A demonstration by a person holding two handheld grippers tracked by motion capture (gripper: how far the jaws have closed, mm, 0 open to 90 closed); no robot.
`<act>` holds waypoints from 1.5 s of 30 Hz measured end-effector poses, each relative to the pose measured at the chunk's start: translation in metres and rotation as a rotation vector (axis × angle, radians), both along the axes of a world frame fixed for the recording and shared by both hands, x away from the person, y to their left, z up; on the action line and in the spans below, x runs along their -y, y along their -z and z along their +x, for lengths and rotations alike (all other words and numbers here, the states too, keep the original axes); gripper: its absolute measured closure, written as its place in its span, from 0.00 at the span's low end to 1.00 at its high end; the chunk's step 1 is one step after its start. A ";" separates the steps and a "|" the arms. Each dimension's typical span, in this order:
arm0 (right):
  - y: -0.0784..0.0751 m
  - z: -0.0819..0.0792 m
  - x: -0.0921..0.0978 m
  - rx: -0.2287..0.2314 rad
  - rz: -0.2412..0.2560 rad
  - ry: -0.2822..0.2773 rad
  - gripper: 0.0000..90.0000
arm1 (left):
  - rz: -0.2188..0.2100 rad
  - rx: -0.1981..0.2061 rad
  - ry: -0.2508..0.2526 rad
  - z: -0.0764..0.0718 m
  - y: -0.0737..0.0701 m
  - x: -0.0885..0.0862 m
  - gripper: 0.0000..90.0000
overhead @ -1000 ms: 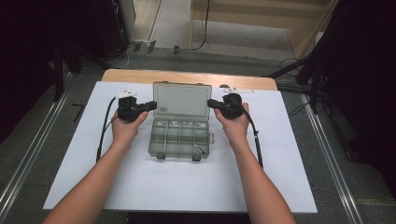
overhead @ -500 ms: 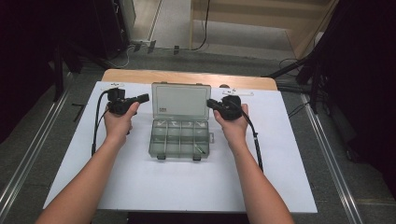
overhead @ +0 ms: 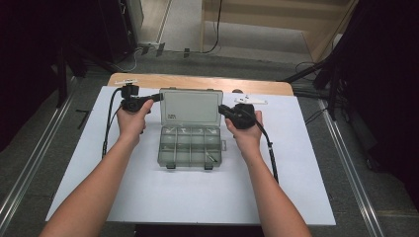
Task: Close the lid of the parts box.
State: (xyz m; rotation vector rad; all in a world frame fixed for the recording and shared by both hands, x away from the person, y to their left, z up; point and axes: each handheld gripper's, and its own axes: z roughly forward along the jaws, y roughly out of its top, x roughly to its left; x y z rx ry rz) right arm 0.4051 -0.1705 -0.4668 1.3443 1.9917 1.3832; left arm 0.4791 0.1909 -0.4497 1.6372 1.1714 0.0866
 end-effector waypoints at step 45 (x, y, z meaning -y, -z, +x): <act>0.017 -0.040 0.043 -0.053 -0.023 -0.003 0.81 | -0.072 0.073 0.175 -0.019 -0.019 0.006 1.00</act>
